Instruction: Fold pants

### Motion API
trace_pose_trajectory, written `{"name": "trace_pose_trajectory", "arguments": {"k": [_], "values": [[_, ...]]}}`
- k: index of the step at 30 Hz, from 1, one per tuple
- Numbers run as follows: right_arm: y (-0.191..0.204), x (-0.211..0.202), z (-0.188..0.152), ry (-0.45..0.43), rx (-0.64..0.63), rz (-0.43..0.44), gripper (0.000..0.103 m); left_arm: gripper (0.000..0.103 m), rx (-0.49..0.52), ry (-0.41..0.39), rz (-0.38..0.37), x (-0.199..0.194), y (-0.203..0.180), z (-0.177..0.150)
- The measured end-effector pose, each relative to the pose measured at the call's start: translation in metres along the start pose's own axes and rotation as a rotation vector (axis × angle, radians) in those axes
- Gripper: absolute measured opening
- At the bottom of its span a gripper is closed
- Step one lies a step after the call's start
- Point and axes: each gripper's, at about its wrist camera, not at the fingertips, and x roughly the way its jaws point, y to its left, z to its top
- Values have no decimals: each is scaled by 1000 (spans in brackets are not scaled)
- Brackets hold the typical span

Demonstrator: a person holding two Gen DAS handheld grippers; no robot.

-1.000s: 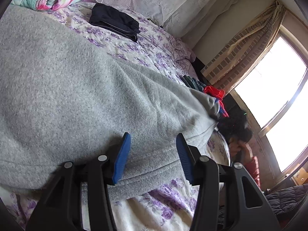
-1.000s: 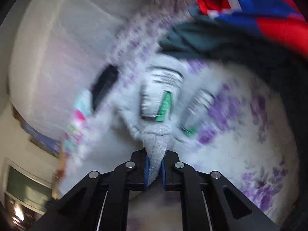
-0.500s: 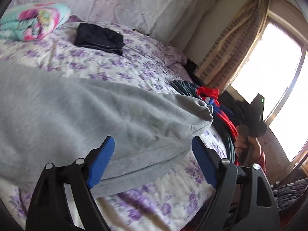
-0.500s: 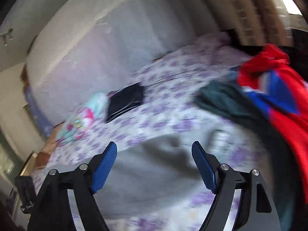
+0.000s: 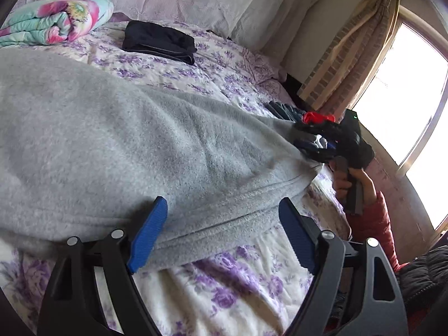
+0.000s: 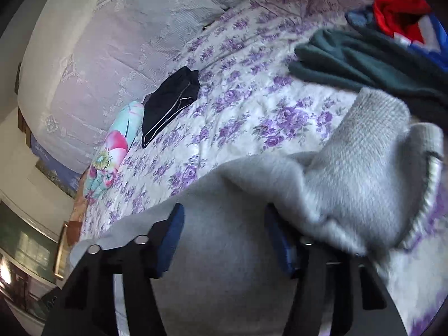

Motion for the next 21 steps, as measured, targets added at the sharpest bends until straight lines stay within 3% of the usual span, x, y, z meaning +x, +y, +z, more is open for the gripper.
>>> {"name": "trace_pose_trajectory", "arguments": {"k": [4, 6, 9, 11, 14, 19, 21], "values": [[33, -31, -35, -43, -130, -11, 90, 80, -4, -40, 42, -20, -2, 0], [40, -28, -57, -9, -212, -57, 99, 82, -27, -80, 82, -34, 5, 3], [39, -1, -87, 55, -341, -194, 100, 84, -112, -105, 157, -42, 29, 6], [50, -5, -89, 52, -391, -228, 100, 84, -165, -85, 125, -41, 43, 3], [50, -10, -93, 54, -395, -245, 100, 84, -181, -100, 109, -46, 45, -6], [69, -49, -92, -106, -417, -206, 100, 84, -132, -166, 150, -78, 31, -4], [76, -43, -88, -91, -431, -182, 100, 84, -122, -191, 162, -86, 30, 5]]}}
